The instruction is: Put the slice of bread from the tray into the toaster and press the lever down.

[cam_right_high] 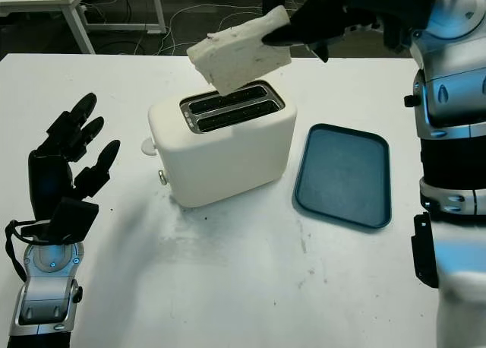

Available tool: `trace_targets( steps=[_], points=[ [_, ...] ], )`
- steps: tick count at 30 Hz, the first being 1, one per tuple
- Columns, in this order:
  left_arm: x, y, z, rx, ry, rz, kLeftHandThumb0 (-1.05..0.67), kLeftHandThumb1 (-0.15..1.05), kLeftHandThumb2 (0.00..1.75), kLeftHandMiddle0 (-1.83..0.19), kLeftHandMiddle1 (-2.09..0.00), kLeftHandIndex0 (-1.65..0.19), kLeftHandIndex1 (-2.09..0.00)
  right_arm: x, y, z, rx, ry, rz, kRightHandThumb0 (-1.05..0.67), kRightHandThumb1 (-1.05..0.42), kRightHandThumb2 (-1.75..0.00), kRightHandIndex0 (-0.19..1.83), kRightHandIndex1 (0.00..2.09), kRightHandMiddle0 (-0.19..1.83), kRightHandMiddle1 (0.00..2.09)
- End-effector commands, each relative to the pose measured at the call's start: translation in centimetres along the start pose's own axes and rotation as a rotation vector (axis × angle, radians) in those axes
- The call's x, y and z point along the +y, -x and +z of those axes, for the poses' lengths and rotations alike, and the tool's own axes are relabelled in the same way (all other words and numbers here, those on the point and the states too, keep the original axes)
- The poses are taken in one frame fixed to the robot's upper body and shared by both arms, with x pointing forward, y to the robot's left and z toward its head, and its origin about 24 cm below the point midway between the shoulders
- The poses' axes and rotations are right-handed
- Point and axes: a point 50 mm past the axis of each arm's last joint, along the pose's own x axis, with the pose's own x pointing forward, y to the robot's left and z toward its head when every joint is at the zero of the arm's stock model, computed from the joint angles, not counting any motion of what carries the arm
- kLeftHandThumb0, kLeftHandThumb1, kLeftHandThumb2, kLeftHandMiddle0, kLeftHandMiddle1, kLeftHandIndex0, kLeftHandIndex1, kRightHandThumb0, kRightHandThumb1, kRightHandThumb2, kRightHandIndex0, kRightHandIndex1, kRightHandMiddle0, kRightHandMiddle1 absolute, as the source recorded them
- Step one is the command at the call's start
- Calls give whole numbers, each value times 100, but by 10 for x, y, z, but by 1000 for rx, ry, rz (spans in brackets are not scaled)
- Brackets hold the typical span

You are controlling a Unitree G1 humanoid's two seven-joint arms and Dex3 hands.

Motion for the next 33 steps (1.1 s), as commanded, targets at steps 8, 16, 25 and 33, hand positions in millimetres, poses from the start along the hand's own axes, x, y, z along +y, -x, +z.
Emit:
trace_targets(
  steps=[8, 16, 25, 33],
  points=[
    [0, 1, 1, -2, -1, 9, -61, 92, 29, -64, -1, -51, 0, 5, -4, -13, 66, 41, -4, -29, -92, -31, 111, 175, 91, 175],
    [0, 1, 1, -4, 6, 12, -59, 92, 28, -65, -1, -51, 0, 11, -10, -25, 99, 14, 28, -24, -92, -36, 108, 175, 89, 175],
    [0, 1, 1, -11, 5, 9, -60, 92, 28, -64, 0, -51, 0, 19, -19, -45, 183, 27, 64, -26, -92, -33, 113, 175, 97, 175],
    [0, 1, 1, -15, 2, 2, -60, 92, 29, -64, 0, -51, 0, 20, -30, -50, 231, 116, 107, -24, -92, -27, 107, 175, 90, 175]
  ],
)
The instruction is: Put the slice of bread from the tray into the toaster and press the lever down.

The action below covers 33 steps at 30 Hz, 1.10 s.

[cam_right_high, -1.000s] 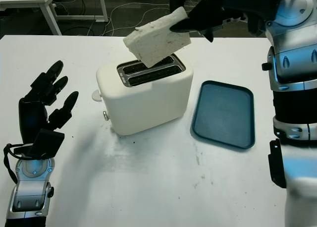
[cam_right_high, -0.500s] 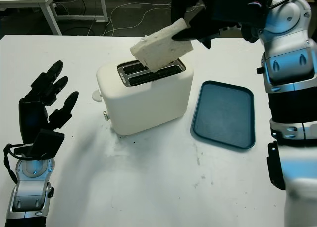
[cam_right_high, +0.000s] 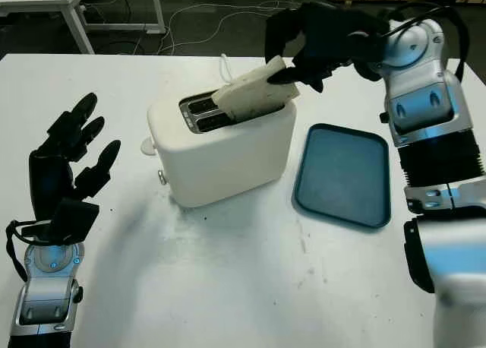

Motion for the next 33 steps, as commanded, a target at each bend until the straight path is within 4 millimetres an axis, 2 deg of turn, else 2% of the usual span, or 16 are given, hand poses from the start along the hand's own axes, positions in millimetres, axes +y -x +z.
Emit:
trace_targets(
  steps=[1, 6, 10, 15, 22, 25, 27, 29, 31, 33],
  points=[
    [0, 1, 1, -9, 7, 2, -60, 92, 29, -64, 0, -50, 0, -1, -6, 4, 23, 34, 18, -25, -92, -26, 106, 175, 89, 175],
    [-1, 1, 1, 0, 4, 11, -59, 92, 28, -65, -1, -51, 0, 0, -19, 10, 62, 67, 30, -31, -92, -22, 103, 175, 84, 175],
    [-1, 1, 1, -3, 11, 10, -59, 92, 28, -65, -1, -51, 0, 3, -29, 23, 62, 125, 54, -35, -92, -20, 107, 175, 88, 175],
    [-2, 1, 0, -10, 10, 11, -60, 92, 28, -64, -1, -52, 0, 9, -36, 43, -9, 240, 63, -39, -91, -15, 113, 175, 91, 175],
    [-1, 2, 0, -6, 6, 10, -60, 92, 29, -64, 0, -51, 0, 13, -40, 59, -57, 242, 116, -39, -92, -11, 114, 175, 93, 175],
    [-1, 2, 0, -4, 7, 15, -59, 92, 28, -64, 0, -52, 0, 12, -40, 65, -64, 270, 119, -50, -92, -9, 115, 175, 93, 175],
    [-2, 2, 0, -2, 8, 15, -59, 92, 28, -65, -1, -52, 0, 11, -40, 68, -72, 255, 95, -64, -91, -5, 111, 173, 90, 172],
    [-2, 2, 0, -4, 12, 14, -59, 92, 28, -65, 0, -52, 0, 11, -38, 70, -91, 242, 72, -75, -92, -3, 94, 160, 78, 153],
    [-2, 2, 0, 0, 9, 15, -60, 92, 28, -65, 0, -52, 0, 9, -36, 75, -105, 247, 69, -83, -92, -3, 68, 140, 59, 118],
    [-2, 2, 0, 3, 10, 16, -60, 92, 28, -65, -1, -52, 0, 8, -33, 79, -115, 257, 78, -86, -92, -4, 49, 124, 52, 78]
  ],
)
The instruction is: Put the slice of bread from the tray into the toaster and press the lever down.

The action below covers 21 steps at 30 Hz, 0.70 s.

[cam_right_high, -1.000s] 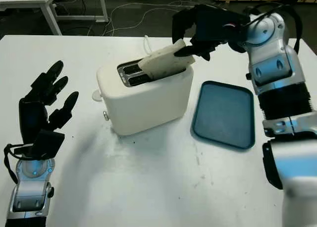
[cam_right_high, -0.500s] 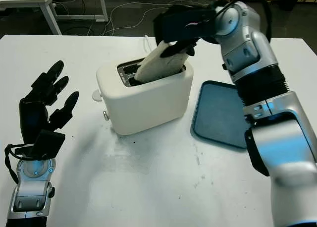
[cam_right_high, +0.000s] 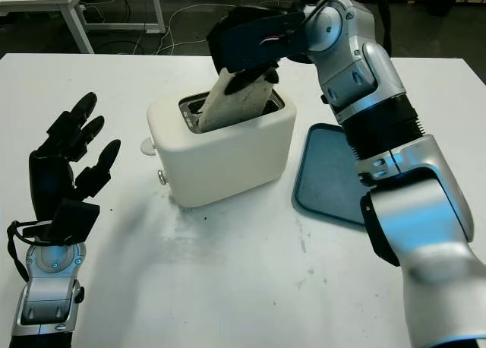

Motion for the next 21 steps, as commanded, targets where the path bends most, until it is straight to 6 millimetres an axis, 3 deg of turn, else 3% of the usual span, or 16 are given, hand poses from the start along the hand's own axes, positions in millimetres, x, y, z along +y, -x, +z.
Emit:
trace_targets(
  steps=[1, 4, 12, 21],
  points=[
    [-1, 2, 0, 6, 5, 3, -60, 92, 28, -65, 0, -52, 0, -8, 5, 9, -31, 3, -5, -86, -92, -4, 31, 115, 46, 58],
    [-1, 1, -1, -2, 2, -1, -60, 92, 28, -65, 0, -52, 0, -11, 8, 9, -49, 9, -5, -84, -92, -6, 5, 93, 35, 34],
    [-1, 2, -1, 6, 10, 4, -59, 92, 27, -65, -1, -52, 0, -16, 11, 6, -26, 79, 5, -89, -92, -6, 0, 51, 27, 13],
    [-1, 2, -1, 4, 10, 4, -59, 92, 27, -65, 0, -52, 0, -17, 12, 4, -41, 69, -35, -85, -91, 0, 1, 55, 30, 8]
  ],
)
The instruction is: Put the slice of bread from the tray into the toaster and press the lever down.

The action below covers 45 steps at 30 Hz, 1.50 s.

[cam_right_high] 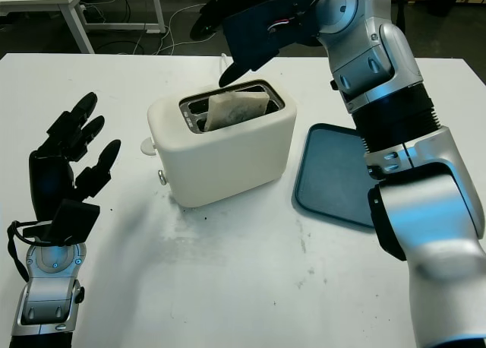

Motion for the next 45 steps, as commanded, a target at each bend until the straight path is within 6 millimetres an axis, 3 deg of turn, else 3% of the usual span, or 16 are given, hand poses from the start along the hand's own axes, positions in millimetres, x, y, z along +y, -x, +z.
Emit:
trace_targets(
  steps=[1, 9, 12, 17, 22, 27, 33, 45],
  points=[
    [-1, 1, -1, 7, 4, 1, -59, 92, 28, -65, 0, -52, 0, -5, 3, 1, -14, 8, -43, -84, -91, 0, 1, 57, 31, 8],
    [0, 1, -1, 10, 8, 7, -58, 92, 27, -65, 0, -52, 0, -9, 17, -9, -68, -83, -247, -75, -86, 0, 5, 89, 49, 10],
    [0, 1, -1, 7, 1, 3, -59, 92, 27, -65, 0, -52, 0, -5, 28, -21, -129, -136, -373, -64, -85, 0, 28, 79, 60, 13],
    [-1, 1, -1, 4, 3, -4, -59, 92, 28, -65, 0, -52, 0, 11, 46, -45, -134, -69, -432, -53, -81, 0, 48, 60, 71, 12],
    [-1, 1, -1, -1, -2, -4, -59, 92, 28, -65, 0, -52, 0, 32, 63, -64, -127, -124, -528, -44, -80, 0, 58, 34, 73, 5],
    [-1, 0, -1, 3, -5, -13, -58, 92, 28, -64, 0, -51, 0, 68, 72, -74, -141, -144, -598, -43, -87, -2, 61, 21, 69, 1],
    [-3, 0, 0, -1, 0, -11, -59, 92, 28, -65, -1, -51, 0, 91, 71, -70, -164, -189, -598, -42, -92, -5, 55, 13, 62, 0],
    [-3, 0, -1, -7, -2, -21, -59, 92, 28, -64, 0, -51, 0, 84, 54, -58, -199, -131, -630, -40, -92, -9, 65, 16, 68, 3]
  ],
)
